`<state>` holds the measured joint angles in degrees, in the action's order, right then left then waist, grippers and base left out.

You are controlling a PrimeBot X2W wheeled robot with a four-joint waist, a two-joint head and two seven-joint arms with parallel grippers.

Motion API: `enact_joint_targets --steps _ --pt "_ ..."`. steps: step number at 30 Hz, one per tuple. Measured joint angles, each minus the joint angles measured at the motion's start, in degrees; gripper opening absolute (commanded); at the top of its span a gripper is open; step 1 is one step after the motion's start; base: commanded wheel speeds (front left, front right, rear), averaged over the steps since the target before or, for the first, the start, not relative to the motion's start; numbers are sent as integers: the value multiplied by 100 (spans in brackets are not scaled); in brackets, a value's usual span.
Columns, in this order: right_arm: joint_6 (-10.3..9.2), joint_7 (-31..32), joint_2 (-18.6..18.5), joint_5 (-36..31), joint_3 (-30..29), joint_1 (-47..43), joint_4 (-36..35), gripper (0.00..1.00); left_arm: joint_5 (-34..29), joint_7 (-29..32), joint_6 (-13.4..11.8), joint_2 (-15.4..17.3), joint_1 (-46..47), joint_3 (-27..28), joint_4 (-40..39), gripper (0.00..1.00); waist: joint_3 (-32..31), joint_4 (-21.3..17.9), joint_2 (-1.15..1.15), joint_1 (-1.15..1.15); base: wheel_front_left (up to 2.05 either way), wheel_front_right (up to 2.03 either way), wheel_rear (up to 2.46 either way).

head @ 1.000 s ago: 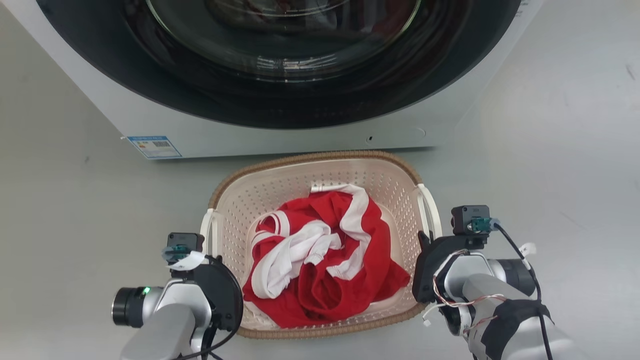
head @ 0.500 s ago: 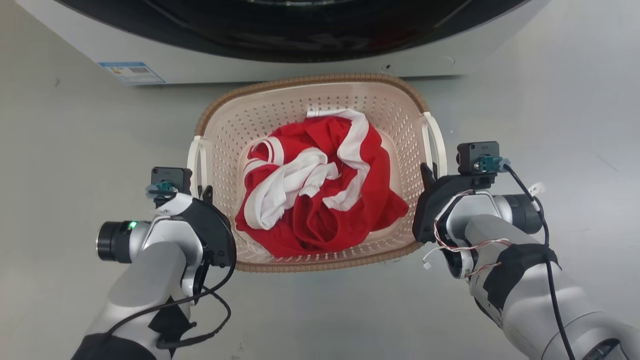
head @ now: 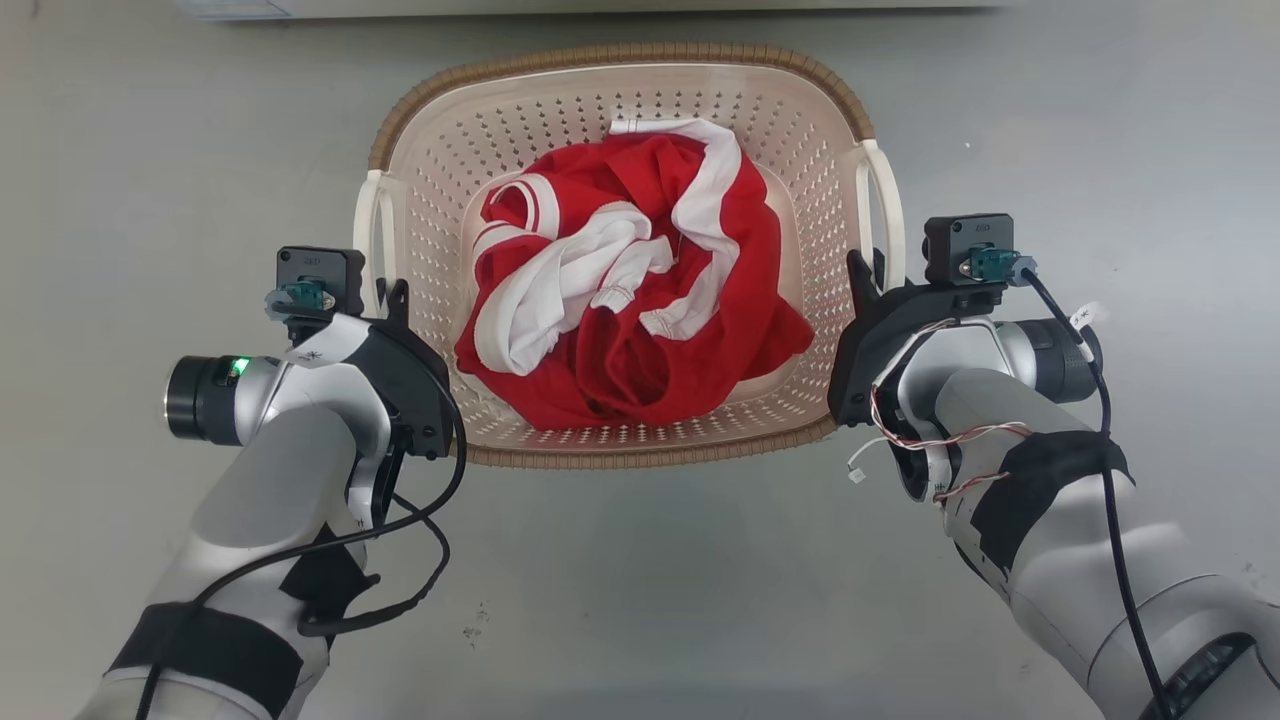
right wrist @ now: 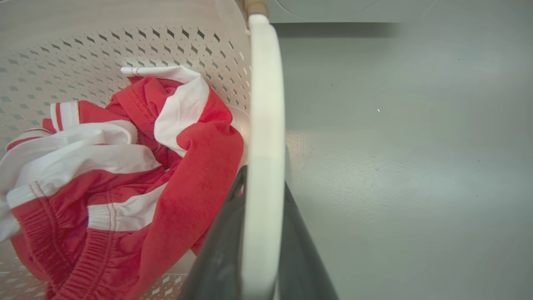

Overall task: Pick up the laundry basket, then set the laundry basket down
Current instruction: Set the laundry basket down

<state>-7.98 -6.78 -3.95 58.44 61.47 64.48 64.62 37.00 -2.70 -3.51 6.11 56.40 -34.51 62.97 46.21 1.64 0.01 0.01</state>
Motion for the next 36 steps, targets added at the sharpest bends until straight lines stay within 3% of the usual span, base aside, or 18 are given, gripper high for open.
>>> enact_joint_targets --steps 29,32,36 --pt "-1 -192 -24 1 147 303 -4 0 -166 -299 107 -31 505 -82 381 0 490 145 -1 -1 0 0 0" --pt "-1 -218 -29 1 166 311 -11 24 -181 -344 107 -32 558 -87 419 0 509 141 -1 -1 0 0 0" --pt "0 -240 -35 1 214 311 -29 33 -189 -400 107 -37 618 -92 466 0 527 136 -1 -1 0 0 0"
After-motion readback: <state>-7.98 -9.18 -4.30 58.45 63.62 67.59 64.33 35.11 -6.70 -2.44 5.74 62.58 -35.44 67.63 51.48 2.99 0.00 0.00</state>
